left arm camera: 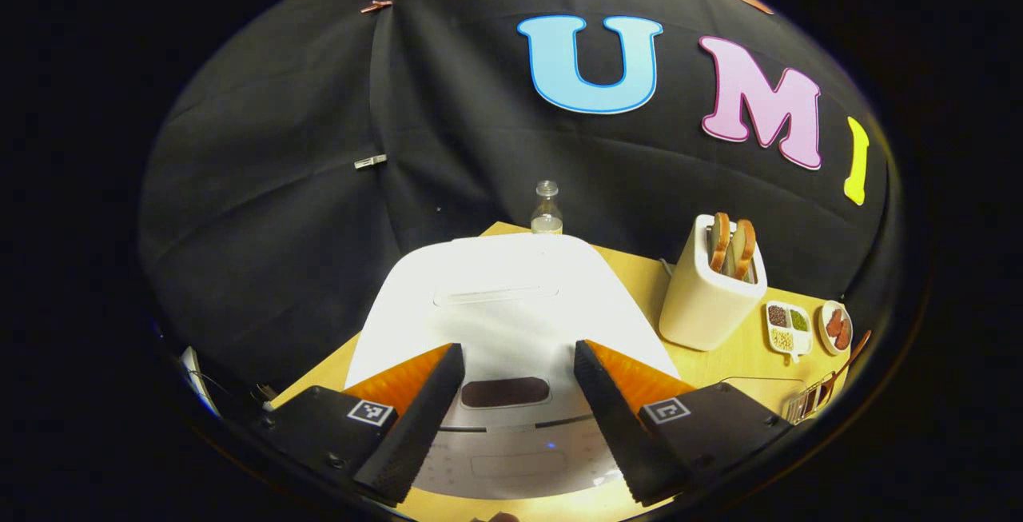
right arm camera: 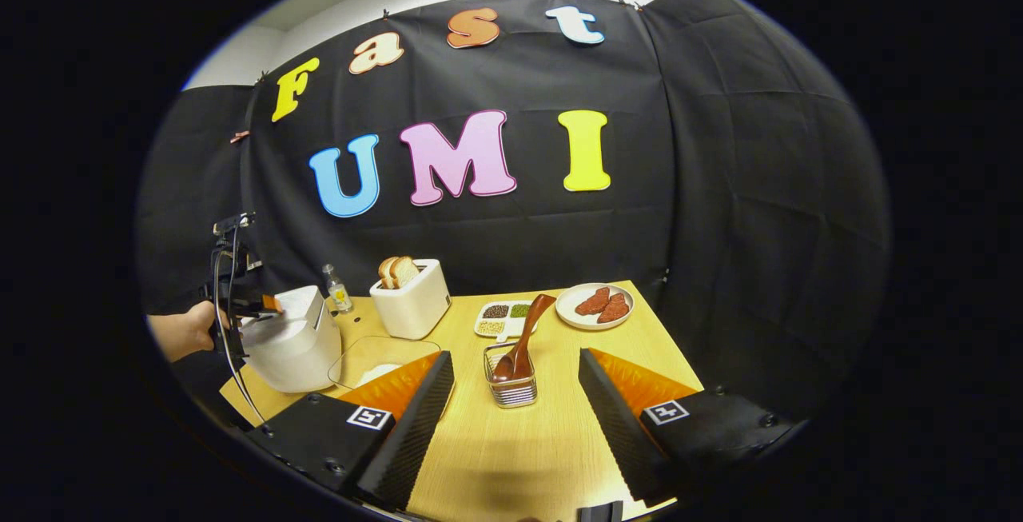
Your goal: Close the left gripper, press the button to open the rice cooker; take a wooden spoon from the chopstick holder with the right hand, scoop a spoonful of rice and pour it into the rice cooker, then put the wooden spoon back into the chopstick holder.
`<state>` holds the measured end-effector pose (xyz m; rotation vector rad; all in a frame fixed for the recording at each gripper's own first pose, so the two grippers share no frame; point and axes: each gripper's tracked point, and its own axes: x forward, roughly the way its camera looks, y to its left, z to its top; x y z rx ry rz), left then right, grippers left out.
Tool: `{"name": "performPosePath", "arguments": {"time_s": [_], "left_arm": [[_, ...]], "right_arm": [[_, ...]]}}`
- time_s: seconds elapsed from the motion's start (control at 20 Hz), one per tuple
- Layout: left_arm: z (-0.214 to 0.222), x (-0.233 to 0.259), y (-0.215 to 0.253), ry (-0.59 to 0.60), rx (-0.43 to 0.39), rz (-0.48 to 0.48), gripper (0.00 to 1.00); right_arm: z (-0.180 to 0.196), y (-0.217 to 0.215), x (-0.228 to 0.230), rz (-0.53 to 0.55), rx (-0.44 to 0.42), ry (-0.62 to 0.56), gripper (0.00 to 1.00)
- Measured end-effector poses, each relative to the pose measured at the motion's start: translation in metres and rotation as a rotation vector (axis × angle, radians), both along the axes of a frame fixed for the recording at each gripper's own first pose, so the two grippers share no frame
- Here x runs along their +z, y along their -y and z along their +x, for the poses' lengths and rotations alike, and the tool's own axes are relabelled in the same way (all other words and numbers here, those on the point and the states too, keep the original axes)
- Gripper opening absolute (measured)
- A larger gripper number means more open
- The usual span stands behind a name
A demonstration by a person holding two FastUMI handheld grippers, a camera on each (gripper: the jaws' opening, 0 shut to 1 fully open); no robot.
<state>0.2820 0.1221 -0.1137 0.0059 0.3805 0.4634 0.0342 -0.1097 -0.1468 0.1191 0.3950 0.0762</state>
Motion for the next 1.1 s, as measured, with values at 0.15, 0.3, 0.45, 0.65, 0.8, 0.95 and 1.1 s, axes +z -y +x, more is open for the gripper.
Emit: {"name": "performPosePath", "arguments": {"time_s": [0.15,0.3,0.45,0.65,0.8,0.95,1.1], "left_arm": [[0.000,-0.008,0.000,0.001,0.000,0.003,0.98],[0.000,-0.010,0.000,0.011,-0.006,0.002,0.99],[0.000,-0.011,0.000,0.018,-0.012,-0.005,0.99],[-0.005,0.005,0.006,0.033,-0.035,0.020,0.98],[-0.024,0.043,0.026,0.135,-0.088,0.035,0.96],[-0.053,0.081,0.052,0.213,-0.168,0.041,0.96],[-0.096,0.121,0.077,0.274,-0.269,0.092,0.95]], "right_arm": [[0.004,0.005,-0.005,0.005,0.015,-0.012,0.99],[0.008,0.008,-0.011,0.005,0.034,-0.024,0.99],[0.008,0.011,-0.016,-0.003,0.047,-0.028,0.99],[0.011,0.015,-0.006,-0.012,0.025,0.009,0.99],[0.008,0.012,0.007,-0.011,-0.021,0.047,0.99],[0.000,0.001,0.019,-0.021,-0.046,0.062,0.99],[-0.010,-0.009,0.043,-0.051,-0.097,0.129,0.98]]}}
